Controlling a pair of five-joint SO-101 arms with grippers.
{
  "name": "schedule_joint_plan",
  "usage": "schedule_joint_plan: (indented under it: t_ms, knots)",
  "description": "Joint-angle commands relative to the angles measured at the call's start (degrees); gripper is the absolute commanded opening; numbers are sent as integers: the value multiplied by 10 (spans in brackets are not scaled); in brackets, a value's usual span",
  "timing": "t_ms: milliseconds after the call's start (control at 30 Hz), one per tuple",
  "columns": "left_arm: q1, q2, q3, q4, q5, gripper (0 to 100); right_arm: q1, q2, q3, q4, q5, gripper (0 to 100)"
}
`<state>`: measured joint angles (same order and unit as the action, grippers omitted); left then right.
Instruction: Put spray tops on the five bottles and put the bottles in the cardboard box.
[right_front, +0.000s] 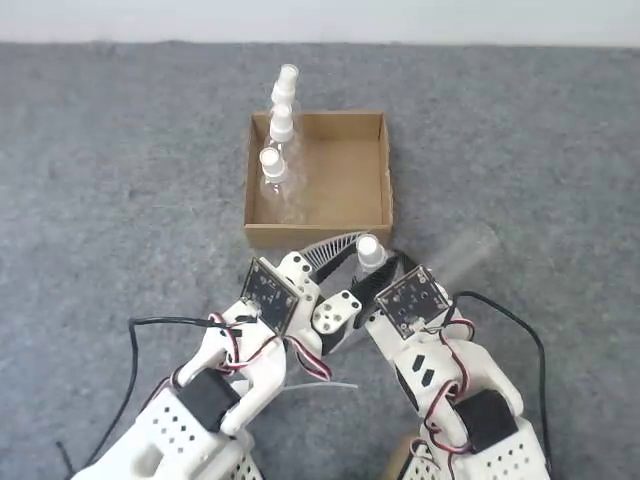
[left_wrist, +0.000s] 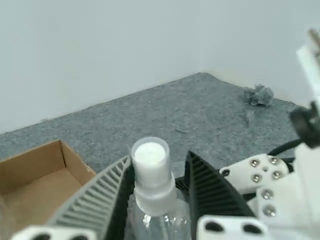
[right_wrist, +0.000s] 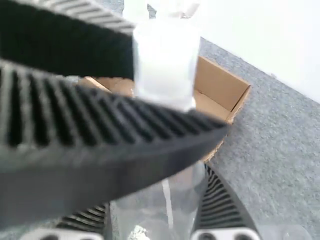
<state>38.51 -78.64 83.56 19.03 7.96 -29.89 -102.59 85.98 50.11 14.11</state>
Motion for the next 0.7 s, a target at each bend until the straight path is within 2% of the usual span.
schedule_joint_plan:
  t_ms: [0, 467, 667]
  knots:
    - [1, -3, -29, 45, 9, 161, 11, -15, -16, -16, 0, 30]
    - [2, -5, -57, 91, 7, 159, 12, -15, -15, -16, 3, 30]
    - [2, -105, -60, 153, 5, 159, 43, -15, -12, -33, 0, 30]
